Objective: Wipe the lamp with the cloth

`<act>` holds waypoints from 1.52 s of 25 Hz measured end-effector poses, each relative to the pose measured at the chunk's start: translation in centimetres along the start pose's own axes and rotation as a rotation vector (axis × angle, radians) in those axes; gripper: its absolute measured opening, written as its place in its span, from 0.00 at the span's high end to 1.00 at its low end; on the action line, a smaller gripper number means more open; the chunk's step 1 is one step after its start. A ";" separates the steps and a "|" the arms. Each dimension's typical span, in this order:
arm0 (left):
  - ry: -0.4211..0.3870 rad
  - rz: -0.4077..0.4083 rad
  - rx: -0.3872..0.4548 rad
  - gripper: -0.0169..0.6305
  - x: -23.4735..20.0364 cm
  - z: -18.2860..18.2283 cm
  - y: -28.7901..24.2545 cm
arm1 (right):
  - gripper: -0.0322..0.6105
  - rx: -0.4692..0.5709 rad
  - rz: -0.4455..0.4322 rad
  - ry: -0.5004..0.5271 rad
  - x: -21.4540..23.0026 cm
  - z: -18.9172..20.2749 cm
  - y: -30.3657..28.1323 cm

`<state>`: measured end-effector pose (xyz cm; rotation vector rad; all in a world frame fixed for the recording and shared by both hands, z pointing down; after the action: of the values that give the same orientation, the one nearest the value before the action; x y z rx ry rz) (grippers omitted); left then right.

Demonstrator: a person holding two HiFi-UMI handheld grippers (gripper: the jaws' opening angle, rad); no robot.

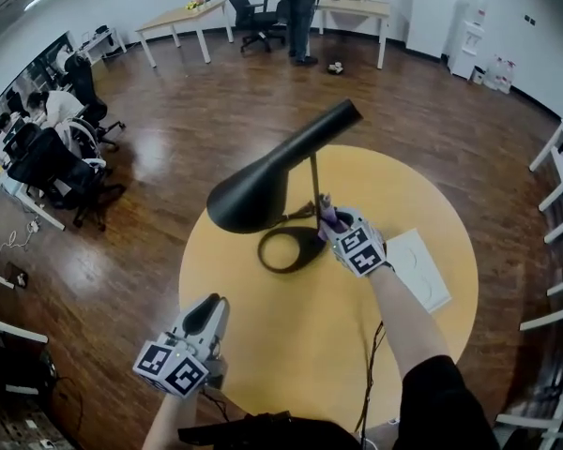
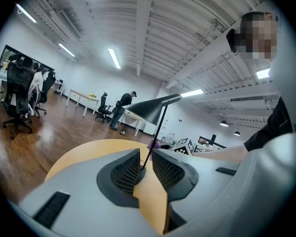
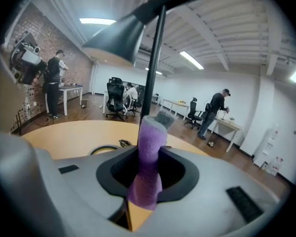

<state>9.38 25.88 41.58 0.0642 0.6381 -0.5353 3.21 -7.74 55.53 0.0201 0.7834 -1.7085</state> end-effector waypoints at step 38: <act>-0.146 0.601 -0.160 0.53 -5.6 -12.0 -12.1 | 0.81 -0.553 0.165 0.160 -11.2 5.1 -3.5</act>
<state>-6.98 20.61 36.37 0.0618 0.4843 0.0919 5.53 -0.43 65.72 -0.1558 1.3153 -1.3007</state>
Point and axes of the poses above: the fingertips, and each gripper's own axes: y backward along the fingers, x to its right, z out of its underside, the point moved 4 cm from there along y, backward along the fingers, and after that the axes turned 13 degrees about y, right-handed, at the moved point
